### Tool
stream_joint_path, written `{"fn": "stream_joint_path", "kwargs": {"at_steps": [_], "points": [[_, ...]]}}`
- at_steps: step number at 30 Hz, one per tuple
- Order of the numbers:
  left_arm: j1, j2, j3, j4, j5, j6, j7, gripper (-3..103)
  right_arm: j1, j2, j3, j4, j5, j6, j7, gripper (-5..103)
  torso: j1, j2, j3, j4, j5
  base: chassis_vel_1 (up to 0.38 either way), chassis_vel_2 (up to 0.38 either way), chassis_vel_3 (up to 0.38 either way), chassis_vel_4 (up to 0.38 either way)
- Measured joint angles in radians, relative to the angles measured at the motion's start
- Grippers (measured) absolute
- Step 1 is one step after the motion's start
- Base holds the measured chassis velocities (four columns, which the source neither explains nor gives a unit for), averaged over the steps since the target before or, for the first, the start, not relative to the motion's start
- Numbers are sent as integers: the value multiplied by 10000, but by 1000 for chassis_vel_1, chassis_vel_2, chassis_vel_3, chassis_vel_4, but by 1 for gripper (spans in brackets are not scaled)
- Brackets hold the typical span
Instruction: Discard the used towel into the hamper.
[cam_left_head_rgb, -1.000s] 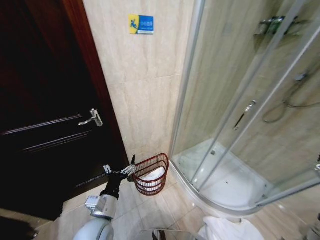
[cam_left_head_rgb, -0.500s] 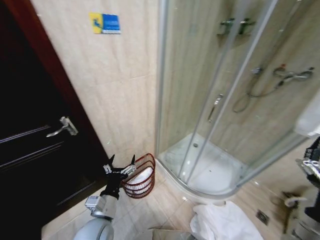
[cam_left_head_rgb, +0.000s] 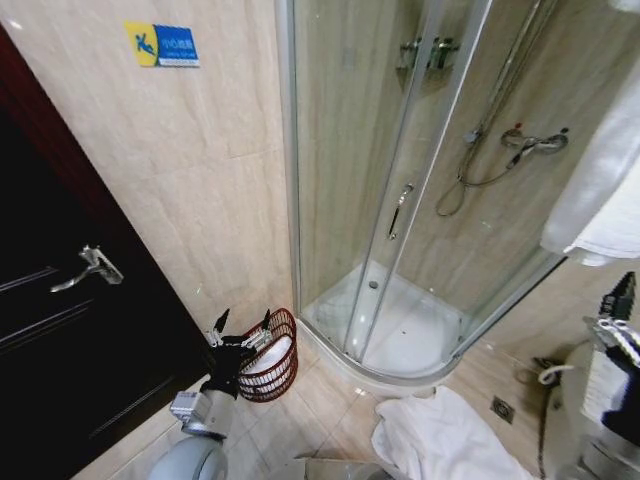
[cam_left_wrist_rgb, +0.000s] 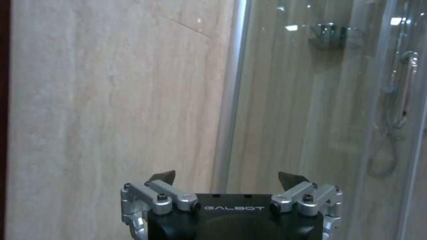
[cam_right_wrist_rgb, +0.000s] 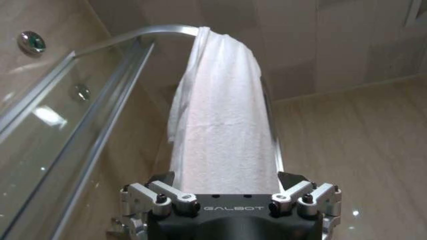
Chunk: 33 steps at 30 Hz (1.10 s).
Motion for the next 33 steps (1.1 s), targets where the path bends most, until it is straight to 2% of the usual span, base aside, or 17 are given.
{"fn": "stream_joint_path", "kwargs": {"at_steps": [13,22,25,28,29,32,33], "points": [[0,3,-1,1,0,0,0,100,102,-293,655,0,423,-159,123,100,-1,0,0,0,-1,-16,-14,9,1],[0,0,-1,0,0,1,0,100,218,-692,1051,-1,817,-326,150,100,-2,0,0,1,3,-144,-144,150,143],[0,0,-1,0,0,0,1,100,421,-994,1093,0,1127,-446,144,100,-2,0,0,-2,1,-230,-200,215,201],[-1,-6,3,0,0,0,3,100,894,-1798,1564,-4,1830,-712,146,100,2,-1,1,-3,12,-144,-137,174,91],[-1,-6,3,0,0,0,3,100,894,-1798,1564,-4,1830,-712,146,100,2,-1,1,-3,12,-135,-102,143,43],[-1,-5,1,1,0,1,2,100,1458,-2955,2297,-1,2852,-1042,35,100,-1,0,0,5,0,-2,-49,55,9],[-1,-5,1,1,0,1,2,100,1458,-2955,2297,-1,2852,-1042,35,100,-1,0,0,5,0,0,0,0,0]]}}
